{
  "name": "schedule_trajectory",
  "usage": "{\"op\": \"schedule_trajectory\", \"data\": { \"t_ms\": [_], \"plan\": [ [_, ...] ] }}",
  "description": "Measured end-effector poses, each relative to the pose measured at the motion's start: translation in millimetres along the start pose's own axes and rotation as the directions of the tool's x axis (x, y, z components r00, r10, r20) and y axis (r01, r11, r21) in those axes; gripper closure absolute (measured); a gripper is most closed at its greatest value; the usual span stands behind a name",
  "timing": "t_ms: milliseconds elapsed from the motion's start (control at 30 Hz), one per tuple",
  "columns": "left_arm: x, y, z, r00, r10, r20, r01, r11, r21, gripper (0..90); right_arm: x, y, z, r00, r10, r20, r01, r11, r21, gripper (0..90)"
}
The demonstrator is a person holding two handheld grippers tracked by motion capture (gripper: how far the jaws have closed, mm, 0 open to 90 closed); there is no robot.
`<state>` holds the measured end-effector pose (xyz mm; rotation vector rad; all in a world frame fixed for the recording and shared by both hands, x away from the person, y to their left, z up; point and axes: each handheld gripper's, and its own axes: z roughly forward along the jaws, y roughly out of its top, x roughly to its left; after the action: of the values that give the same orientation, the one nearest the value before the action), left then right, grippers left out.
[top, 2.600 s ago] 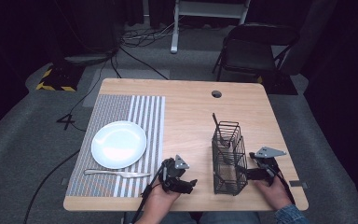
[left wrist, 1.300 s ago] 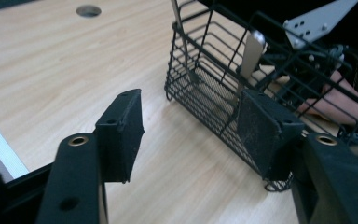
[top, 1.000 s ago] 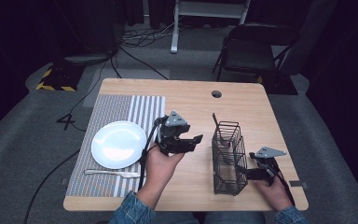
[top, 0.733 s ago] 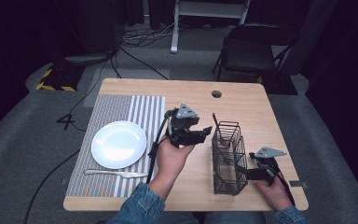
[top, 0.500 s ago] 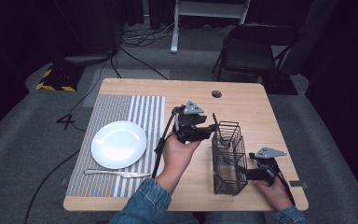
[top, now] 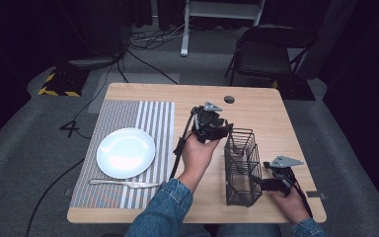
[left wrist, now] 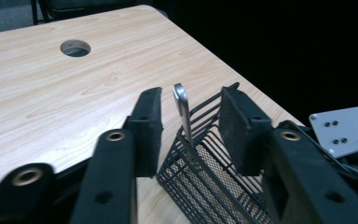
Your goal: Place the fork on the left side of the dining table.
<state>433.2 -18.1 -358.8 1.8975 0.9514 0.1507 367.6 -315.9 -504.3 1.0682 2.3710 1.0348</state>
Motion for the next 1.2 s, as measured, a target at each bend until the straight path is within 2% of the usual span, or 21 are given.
{"op": "schedule_trajectory", "data": {
  "t_ms": [167,400,567,633,667,800,1000,1200],
  "plan": [
    [2.8,0.8,5.6,0.9997,-0.018,0.016,0.018,0.9998,0.004,72.0,0.0,0.0,0.0,1.0000,0.000,0.000,0.000,1.000,0.000,18.8],
    [2.6,2.3,6.9,0.9999,-0.016,0.003,0.016,0.9998,0.007,81.3,0.0,0.0,0.0,1.0000,0.000,0.000,0.000,1.000,0.000,18.8],
    [1.6,3.5,5.3,0.9976,-0.041,0.055,0.041,0.9992,0.001,85.2,0.0,0.0,0.0,1.0000,0.000,0.000,0.000,1.000,0.000,18.9],
    [-0.7,4.3,4.3,0.9985,-0.028,0.047,0.028,0.9996,0.000,85.8,0.0,-0.1,-0.1,1.0000,0.000,-0.001,0.000,1.000,0.000,19.0],
    [-6.1,6.6,1.4,0.9995,0.003,0.031,-0.003,1.0000,-0.004,85.9,0.0,-0.1,-0.2,1.0000,-0.001,-0.002,0.001,1.000,0.000,19.1],
    [-10.4,11.8,-5.4,0.9988,0.015,0.046,-0.015,0.9998,-0.012,85.9,0.0,-0.2,-0.3,1.0000,0.000,-0.002,0.000,1.000,0.000,19.0],
    [-15.9,22.5,-23.3,0.9979,0.043,0.048,-0.042,0.9988,-0.026,85.9,0.0,-0.2,-0.3,1.0000,-0.001,-0.001,0.001,1.000,0.000,19.0],
    [-21.3,30.1,-37.7,0.9964,0.048,0.070,-0.045,0.9981,-0.041,86.0,0.0,-0.2,-0.3,1.0000,-0.001,-0.001,0.001,1.000,0.000,19.0]
  ]
}}
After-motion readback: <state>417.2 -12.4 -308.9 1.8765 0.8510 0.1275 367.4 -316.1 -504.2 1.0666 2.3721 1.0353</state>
